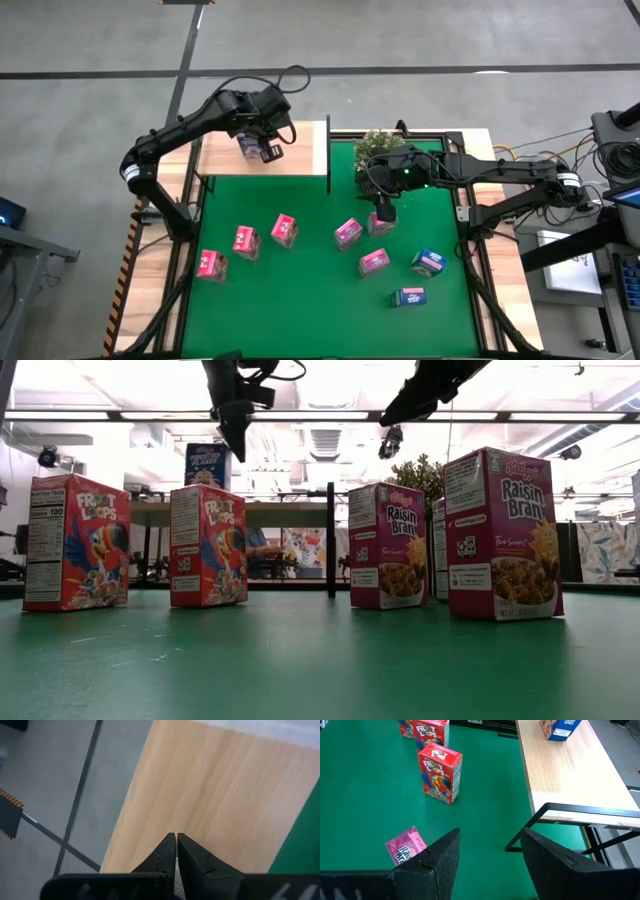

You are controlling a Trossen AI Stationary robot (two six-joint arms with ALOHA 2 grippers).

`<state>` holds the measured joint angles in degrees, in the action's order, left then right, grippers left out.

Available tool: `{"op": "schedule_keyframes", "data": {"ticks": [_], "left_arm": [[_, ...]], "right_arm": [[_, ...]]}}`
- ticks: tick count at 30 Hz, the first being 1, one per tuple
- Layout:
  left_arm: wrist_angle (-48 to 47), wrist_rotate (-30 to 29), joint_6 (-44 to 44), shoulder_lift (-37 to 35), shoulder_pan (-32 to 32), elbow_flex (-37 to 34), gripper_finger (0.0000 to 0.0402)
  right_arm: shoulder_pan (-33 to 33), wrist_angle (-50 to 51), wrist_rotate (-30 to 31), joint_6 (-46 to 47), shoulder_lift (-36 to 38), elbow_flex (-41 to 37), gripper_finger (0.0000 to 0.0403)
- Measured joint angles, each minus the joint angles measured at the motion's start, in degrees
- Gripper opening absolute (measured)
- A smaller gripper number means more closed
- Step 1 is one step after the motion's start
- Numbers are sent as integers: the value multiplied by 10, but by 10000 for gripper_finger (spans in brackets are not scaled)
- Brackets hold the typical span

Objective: Stack cereal on shelf
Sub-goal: Put the left blue cereal box on the shelf

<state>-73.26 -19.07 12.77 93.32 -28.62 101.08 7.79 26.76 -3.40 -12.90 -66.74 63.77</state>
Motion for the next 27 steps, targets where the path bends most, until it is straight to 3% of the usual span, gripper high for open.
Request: {"op": "schedule_keyframes", "data": {"ticks": [27], "left_arm": [[-78, -60, -30, -37, 15, 2, 0]], "right_arm": [[0, 0, 0, 8, 0, 0, 196]]}}
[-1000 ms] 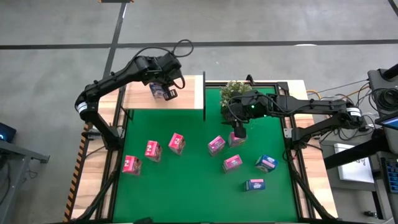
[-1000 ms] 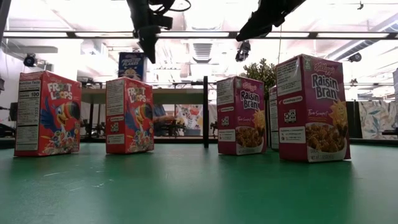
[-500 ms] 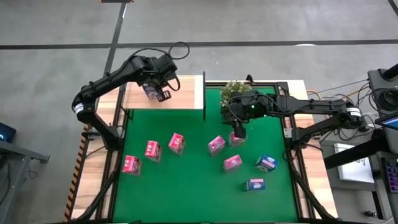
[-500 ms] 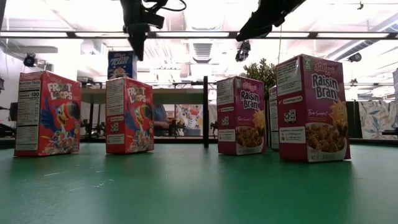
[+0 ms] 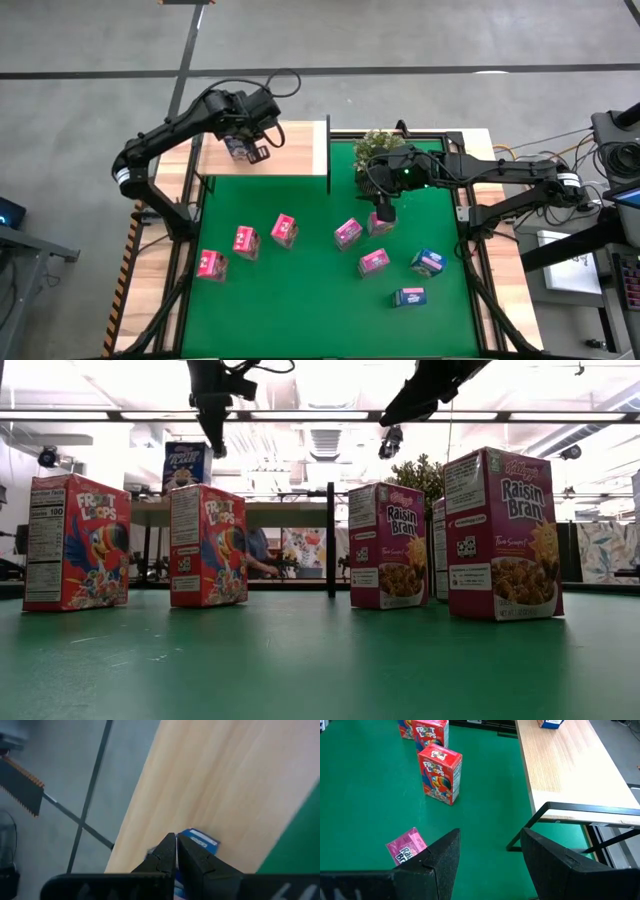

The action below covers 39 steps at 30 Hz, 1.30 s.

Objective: Stack cereal on shelf
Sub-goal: Put the left blue cereal box on the shelf

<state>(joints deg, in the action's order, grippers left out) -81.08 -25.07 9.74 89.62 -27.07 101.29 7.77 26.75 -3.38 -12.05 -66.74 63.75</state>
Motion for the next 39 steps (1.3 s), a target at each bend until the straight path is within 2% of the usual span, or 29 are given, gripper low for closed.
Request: {"op": "schedule_keyframes", "data": {"ticks": [3, 7, 14, 17, 21, 28, 39], "left_arm": [[0, 19, -1, -16, 17, -3, 0], [40, 97, -10, -40, 47, -23, 0], [60, 90, -25, -79, 78, -117, 0], [86, 59, -36, -96, 78, -174, 0], [138, -11, -45, -120, 75, -244, 0], [161, -81, -45, -130, 69, -302, 0], [173, -105, -33, -130, 32, -335, 0]], "right_arm": [[0, 0, 0, -4, 0, 0, 196], [0, 0, 0, -6, 0, 0, 196], [0, 0, 0, -10, 0, -6, 196], [0, 1, 0, -11, 0, -7, 196], [0, 0, 0, -13, 0, -7, 196], [0, -1, 0, -15, 0, -7, 196], [0, -13, 0, -17, 0, -7, 196]]}}
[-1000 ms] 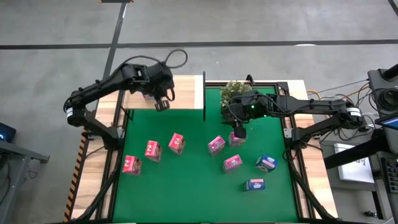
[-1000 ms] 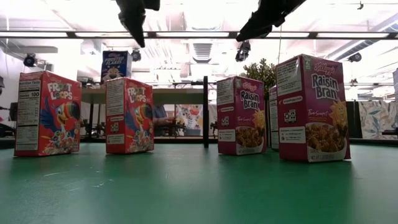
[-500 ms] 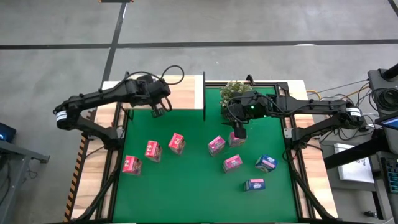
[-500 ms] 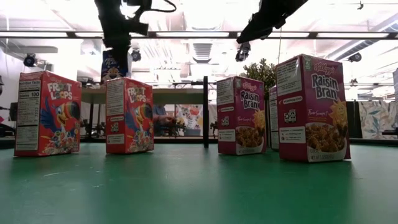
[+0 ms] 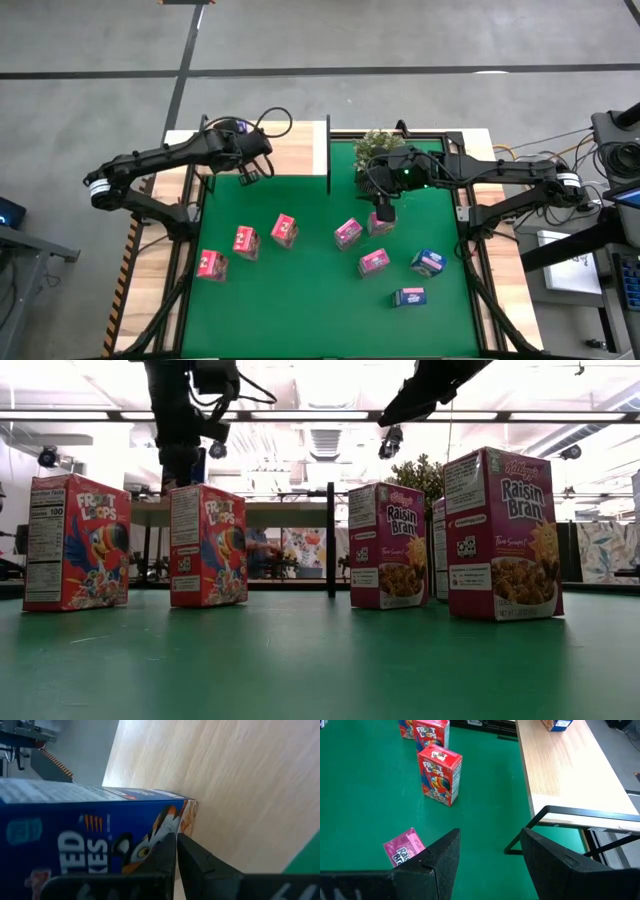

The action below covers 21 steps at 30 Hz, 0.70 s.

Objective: Stack cereal on shelf
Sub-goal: Put the left blue cereal box on the shelf

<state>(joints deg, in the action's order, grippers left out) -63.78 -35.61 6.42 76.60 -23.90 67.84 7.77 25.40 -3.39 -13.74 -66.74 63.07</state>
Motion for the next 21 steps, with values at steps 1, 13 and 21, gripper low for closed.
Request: {"op": "schedule_keyframes", "data": {"ticks": [1, 13, 21], "left_arm": [[0, 0, 3, 0, -4, -3, 0], [4, -1, 29, -2, -48, -23, 0], [11, 0, 69, -4, -78, -23, 0]], "right_arm": [[0, 0, 0, 0, 0, 0, 196], [0, 0, 0, 2, 0, 0, 196], [0, 0, 0, 2, 0, 0, 196]]}}
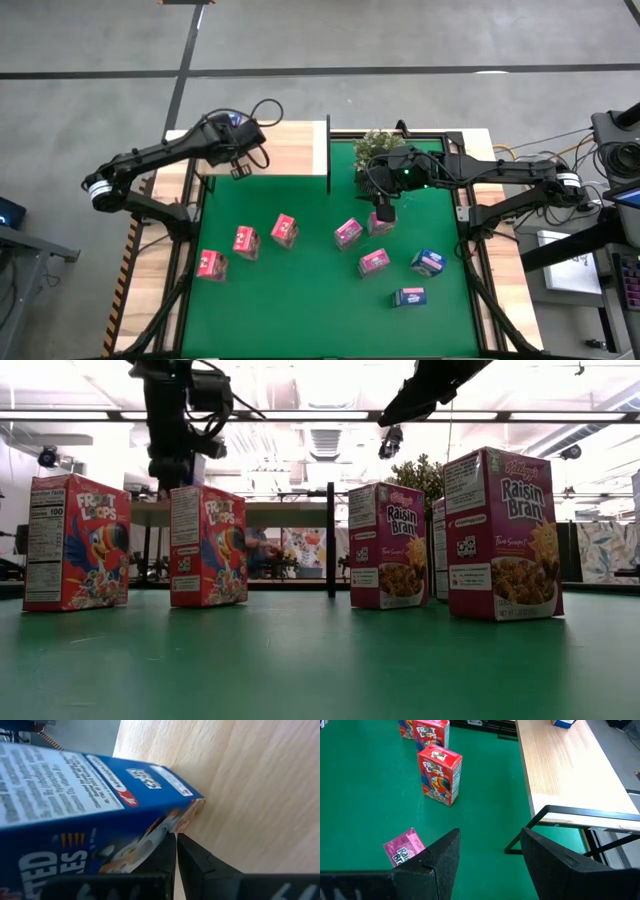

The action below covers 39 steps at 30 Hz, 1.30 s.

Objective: Stack cereal on shelf
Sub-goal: Put the left blue cereal box on the shelf

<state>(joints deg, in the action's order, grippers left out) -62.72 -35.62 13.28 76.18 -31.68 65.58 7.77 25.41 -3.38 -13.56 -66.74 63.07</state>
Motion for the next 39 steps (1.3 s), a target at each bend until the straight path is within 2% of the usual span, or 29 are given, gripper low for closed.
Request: {"op": "schedule_keyframes", "data": {"ticks": [8, 25, 32, 39], "left_arm": [[11, 1, 19, -2, -31, 0, 0], [47, 4, 3, -5, -29, 0, 0], [80, 105, -19, -28, 15, 24, 0], [124, 104, 4, -19, 23, 105, 0]], "right_arm": [[0, 0, 0, 0, 0, 0, 196], [0, 0, 0, 0, 0, 0, 196], [0, 0, 0, 0, 0, 0, 196], [0, 0, 0, 0, 0, 0, 196]]}}
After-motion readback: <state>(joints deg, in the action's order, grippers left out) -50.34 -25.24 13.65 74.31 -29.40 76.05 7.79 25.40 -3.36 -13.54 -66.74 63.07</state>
